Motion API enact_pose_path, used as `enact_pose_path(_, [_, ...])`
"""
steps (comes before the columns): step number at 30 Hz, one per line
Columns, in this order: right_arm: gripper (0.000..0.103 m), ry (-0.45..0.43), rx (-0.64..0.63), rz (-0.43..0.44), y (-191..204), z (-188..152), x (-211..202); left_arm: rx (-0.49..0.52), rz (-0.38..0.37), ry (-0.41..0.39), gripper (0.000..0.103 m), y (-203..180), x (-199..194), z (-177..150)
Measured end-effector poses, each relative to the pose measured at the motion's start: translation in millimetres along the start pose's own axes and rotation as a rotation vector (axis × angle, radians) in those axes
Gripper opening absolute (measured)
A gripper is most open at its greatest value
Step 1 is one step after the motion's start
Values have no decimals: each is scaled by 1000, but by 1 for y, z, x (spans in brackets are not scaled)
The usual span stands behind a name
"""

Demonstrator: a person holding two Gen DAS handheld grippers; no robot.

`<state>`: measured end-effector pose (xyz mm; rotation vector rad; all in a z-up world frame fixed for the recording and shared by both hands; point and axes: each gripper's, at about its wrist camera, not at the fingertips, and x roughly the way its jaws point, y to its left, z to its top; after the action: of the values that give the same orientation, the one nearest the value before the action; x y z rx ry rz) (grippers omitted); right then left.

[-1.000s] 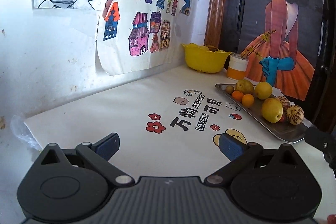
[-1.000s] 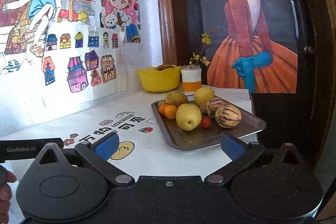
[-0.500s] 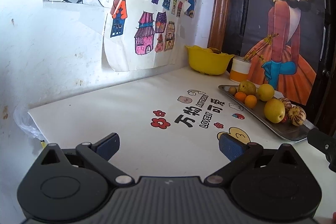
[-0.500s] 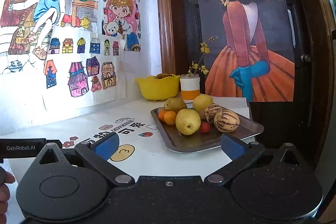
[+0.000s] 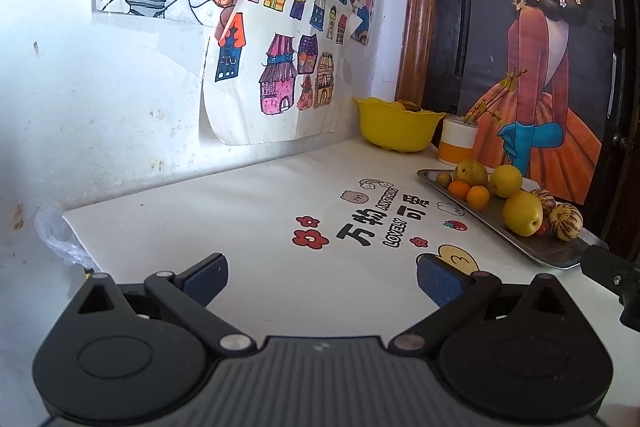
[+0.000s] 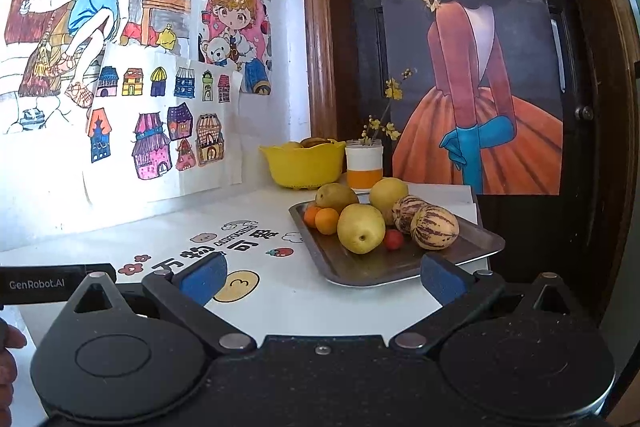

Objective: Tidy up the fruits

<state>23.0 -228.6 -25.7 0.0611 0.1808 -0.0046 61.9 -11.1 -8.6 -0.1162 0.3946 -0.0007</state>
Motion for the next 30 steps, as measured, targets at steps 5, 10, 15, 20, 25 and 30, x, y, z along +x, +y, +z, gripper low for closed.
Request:
enact_pose_path(5, [102,1,6,-1,-1,0,1,-3,-3,4,103,0,0,-1])
enact_pose_path(10, [102,3,0,-1,-1,0,1,-4,-7,8,103,0,1,-1])
enact_pose_path(15, [102,3,1,-2,-1,-1,1,-7,-7,12,103,0,1,-1])
enact_pose_path(20, [102,3,0,-1,-1,-1,1,-12,-5,13,103,1,1,-1])
enact_pose_path(25, [102,3,0,-1,-1,-1,1,-13,-6,16,103,1,1,-1])
enact_pose_path(30, [102,3,0,-1,-1,-1,1,-15,-6,16,103,1,1,-1])
